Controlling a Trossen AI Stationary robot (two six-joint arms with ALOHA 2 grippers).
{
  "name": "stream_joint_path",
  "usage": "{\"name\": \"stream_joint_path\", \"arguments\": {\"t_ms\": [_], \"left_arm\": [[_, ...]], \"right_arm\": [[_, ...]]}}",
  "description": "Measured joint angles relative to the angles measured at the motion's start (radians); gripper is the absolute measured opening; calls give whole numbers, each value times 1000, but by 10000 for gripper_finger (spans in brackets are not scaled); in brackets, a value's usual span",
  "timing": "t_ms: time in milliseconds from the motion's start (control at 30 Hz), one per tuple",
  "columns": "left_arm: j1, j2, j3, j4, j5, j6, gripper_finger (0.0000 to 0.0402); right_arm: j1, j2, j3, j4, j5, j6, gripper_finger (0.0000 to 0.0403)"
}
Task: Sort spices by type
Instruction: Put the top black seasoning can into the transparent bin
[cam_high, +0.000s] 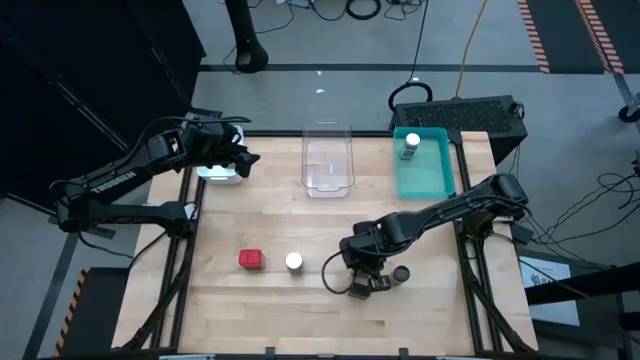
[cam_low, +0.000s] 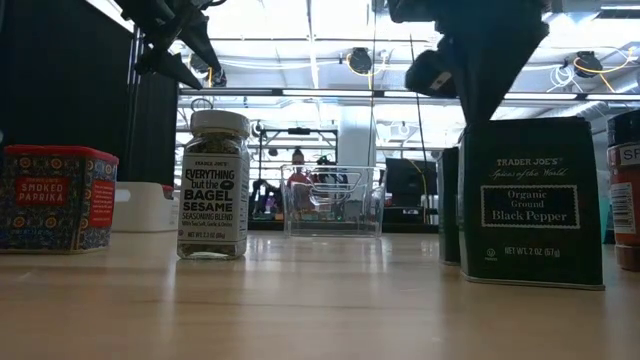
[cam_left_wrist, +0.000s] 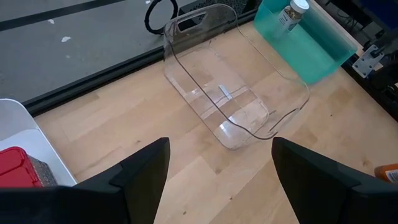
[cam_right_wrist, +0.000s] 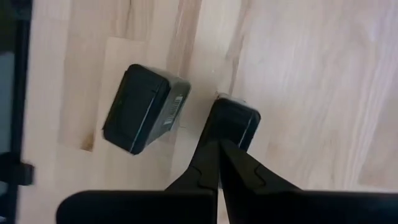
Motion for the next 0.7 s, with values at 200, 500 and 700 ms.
{"name": "stream_joint_path", "arguments": {"t_ms": [200,500,700], "left_arm": [[0,0,0,0,-2,0,288],[0,0,0,0,-2,0,288],[0,0,0,0,-3,0,288]], "right_arm": [[7,0,0,-30,-7,195,2],[18,4,1,-14,31,329,91],[18,3,2,-13,73,354,184]]}}
